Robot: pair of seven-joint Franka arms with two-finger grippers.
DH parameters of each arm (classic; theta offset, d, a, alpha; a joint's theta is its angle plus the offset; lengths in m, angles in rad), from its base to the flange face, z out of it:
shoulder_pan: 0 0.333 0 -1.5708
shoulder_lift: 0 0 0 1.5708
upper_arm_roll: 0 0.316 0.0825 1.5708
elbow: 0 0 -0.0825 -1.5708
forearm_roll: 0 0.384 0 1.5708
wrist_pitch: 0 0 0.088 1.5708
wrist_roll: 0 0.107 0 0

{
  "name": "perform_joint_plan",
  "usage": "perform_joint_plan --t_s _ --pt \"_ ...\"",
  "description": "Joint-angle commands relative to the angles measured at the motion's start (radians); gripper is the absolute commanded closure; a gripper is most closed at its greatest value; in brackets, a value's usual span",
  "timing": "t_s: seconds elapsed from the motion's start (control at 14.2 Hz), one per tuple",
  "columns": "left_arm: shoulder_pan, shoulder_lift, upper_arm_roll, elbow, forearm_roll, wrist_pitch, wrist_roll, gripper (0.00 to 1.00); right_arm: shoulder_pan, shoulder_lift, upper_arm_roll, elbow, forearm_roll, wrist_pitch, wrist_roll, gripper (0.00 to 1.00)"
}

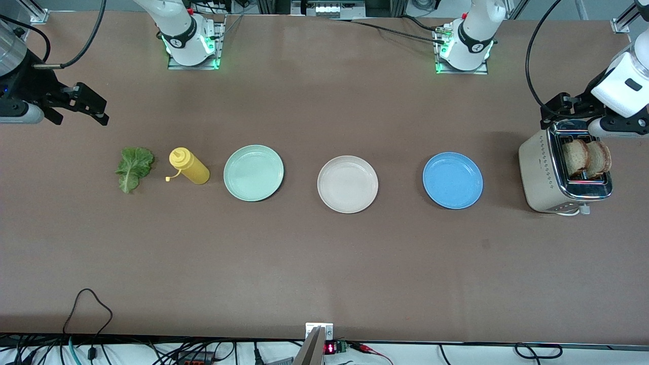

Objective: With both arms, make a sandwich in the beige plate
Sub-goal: 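Move the left gripper down toward the bread slices in the toaster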

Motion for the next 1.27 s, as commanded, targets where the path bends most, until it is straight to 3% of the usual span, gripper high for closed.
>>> perform_joint_plan --t_s 0.0,0.92,1.2 --pt "0.001 0.016 0.008 0.030 -0.014 -0.023 0.018 0.00 -0.006 0.011 0.001 0.005 -0.002 0.009 -0.001 0.00" --pt "0.009 0.060 0.014 0.033 0.003 -0.071 0.012 0.00 -0.029 -0.060 -0.006 -0.027 -0.002 -0.003 -0.077 0.00" --pt "0.018 0.169 0.016 0.159 0.004 -0.075 0.013 0.00 -0.030 -0.072 -0.013 -0.039 0.000 0.001 -0.077 0.00"
